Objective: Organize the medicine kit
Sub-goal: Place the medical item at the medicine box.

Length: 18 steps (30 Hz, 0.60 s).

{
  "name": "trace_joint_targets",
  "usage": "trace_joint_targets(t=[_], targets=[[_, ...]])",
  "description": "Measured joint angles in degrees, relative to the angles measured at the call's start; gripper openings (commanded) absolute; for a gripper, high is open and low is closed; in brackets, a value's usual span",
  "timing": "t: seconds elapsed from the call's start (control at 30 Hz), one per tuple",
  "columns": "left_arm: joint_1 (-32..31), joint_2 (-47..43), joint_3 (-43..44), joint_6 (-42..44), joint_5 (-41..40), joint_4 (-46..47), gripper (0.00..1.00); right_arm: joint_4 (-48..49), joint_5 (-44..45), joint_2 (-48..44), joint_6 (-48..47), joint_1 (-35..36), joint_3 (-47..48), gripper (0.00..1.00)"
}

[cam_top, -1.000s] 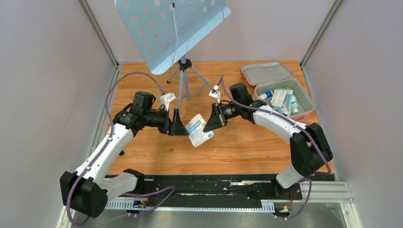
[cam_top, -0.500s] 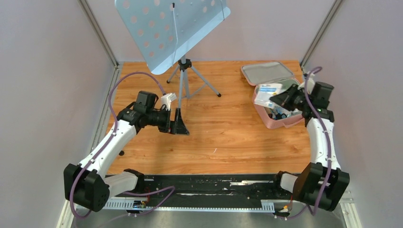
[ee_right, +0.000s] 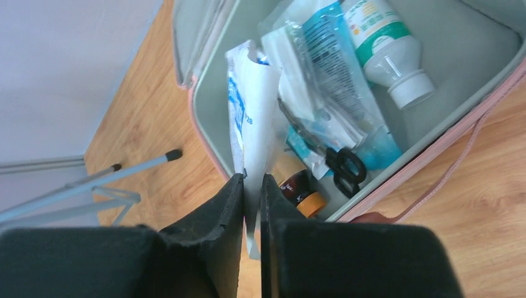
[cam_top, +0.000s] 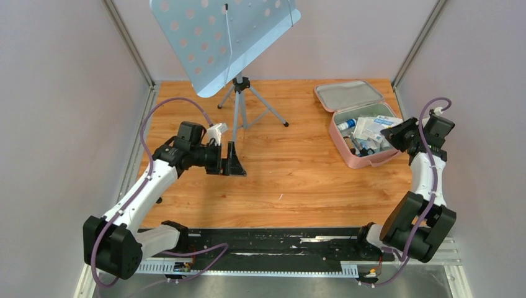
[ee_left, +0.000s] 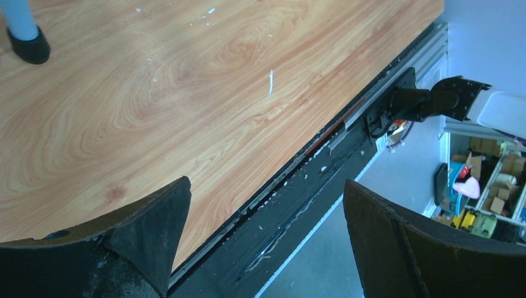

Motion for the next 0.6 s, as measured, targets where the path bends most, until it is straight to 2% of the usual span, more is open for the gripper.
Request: trace_joint_targets(t=[0.03,0.07,0.23,0.4,0.6], targets=[[0.20,-0.26,-0.04,-0.28,-0.42,0.00,1.00,0.39,0.72,1.25,0.28,-0.09,0.20,0.53],[0.61,-0.66,-0.07,-0.66,-0.90,-0.04,1.00,0.66,1.29,2.25,0.92,-0.15,0.35,0.62],[4.57,-4.17,-1.01,-2.95,-3.82,-0.02,1.00,0.68,2.14,6.97,1.51,-0.31,3.50,0.78],[7.56,-4.90,-1.68,-6.12,-7.80,-0.04,1.00,0.35,4.24,5.29,1.51,-0.31,3.93,0.82],[13.09,-4.94,-2.71,-10.62,-18.05,-1.88,1.00,-0.94,7.61,-3.02,0.61,1.95,3.98,0.82]])
